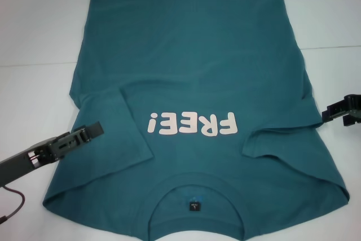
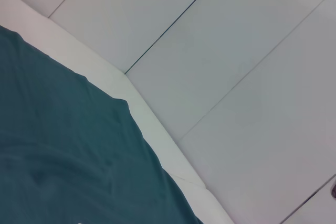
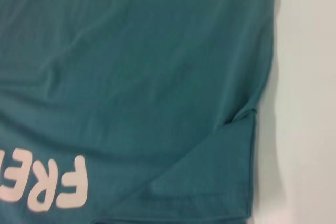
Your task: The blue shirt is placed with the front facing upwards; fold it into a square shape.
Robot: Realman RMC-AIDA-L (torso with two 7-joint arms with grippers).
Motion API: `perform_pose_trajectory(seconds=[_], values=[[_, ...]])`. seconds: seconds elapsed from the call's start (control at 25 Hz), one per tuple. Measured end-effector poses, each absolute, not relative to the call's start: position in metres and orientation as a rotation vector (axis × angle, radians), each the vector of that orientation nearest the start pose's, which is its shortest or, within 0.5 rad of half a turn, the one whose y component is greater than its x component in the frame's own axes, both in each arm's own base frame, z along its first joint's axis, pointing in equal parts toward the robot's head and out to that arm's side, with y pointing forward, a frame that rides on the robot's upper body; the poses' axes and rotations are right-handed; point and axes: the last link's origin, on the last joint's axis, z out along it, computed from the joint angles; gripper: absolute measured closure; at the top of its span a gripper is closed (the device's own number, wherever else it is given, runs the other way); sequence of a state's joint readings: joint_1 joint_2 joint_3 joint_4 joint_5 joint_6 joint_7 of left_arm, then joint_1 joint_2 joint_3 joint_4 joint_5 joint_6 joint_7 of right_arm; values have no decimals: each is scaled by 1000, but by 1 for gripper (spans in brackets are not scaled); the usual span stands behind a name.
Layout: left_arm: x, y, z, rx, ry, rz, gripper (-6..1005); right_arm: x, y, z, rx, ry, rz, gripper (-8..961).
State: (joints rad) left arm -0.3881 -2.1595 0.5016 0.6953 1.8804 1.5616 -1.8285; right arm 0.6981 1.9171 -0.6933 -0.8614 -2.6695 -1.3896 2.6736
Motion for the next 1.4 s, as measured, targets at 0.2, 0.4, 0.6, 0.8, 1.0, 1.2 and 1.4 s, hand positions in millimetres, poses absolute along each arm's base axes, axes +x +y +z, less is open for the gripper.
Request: perform_pose_trajectory(seconds=[0.2, 0.4, 0.6, 0.8, 1.0, 1.2, 1.4], values=[[-294, 301, 12, -2216, -1392, -1105, 234, 307, 402, 87, -1911, 1732, -9, 360], [-296, 301, 10, -2205, -1402, -1101, 234, 310, 405, 82, -1891, 1727, 4, 366], [-295, 303, 10, -2207, -1399, -1100, 234, 311, 407, 79, -1879, 1732, 18, 372], [-295, 303, 10, -2207, -1398, -1100, 234, 313, 409, 74, -1864, 1736, 37, 378], [-295, 303, 10, -2206, -1399, -1100, 233, 313, 411, 65, -1858, 1738, 41, 384], [-295, 303, 10, -2206, -1400, -1100, 233, 312, 414, 59, -1856, 1731, 51, 390], [-296, 302, 10, -2203, -1402, -1098, 233, 310, 417, 57, -1841, 1730, 66, 396]])
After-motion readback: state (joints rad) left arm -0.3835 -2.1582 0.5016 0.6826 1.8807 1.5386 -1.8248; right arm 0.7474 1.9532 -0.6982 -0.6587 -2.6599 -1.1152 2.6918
